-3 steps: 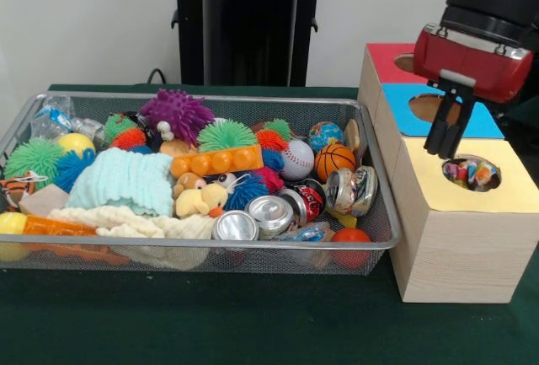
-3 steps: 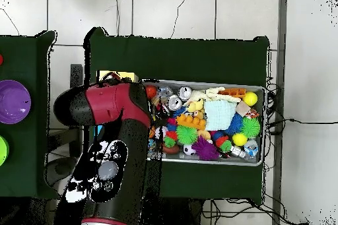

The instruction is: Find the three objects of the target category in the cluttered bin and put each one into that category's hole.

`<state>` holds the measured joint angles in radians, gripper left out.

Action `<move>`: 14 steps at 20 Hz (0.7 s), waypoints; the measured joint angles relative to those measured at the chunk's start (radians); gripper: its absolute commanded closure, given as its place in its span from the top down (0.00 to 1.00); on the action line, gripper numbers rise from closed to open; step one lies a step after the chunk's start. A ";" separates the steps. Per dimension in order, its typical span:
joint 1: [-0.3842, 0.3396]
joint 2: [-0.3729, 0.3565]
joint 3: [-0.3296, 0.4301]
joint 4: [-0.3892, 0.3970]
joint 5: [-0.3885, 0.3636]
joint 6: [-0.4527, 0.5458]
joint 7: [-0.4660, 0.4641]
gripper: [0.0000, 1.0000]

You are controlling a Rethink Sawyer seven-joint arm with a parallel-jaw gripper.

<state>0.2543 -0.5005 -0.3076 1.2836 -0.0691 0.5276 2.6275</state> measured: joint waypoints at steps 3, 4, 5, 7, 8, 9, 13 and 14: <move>-0.003 -0.007 0.022 0.001 -0.022 0.000 0.000 0.00; -0.004 -0.010 0.031 0.001 -0.031 0.000 0.000 0.00; -0.004 -0.012 0.040 0.002 -0.040 0.000 0.000 0.00; -0.005 -0.014 0.061 0.006 -0.051 0.000 0.000 0.00; -0.005 -0.015 0.066 0.007 -0.054 0.000 0.000 0.00; -0.005 -0.015 0.073 0.011 -0.057 0.000 0.000 0.00; -0.006 -0.016 0.103 0.031 -0.079 0.000 0.000 0.00; -0.005 -0.015 0.111 0.038 -0.090 0.000 0.000 0.00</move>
<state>0.2490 -0.5158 -0.1967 1.3218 -0.1591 0.5274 2.6275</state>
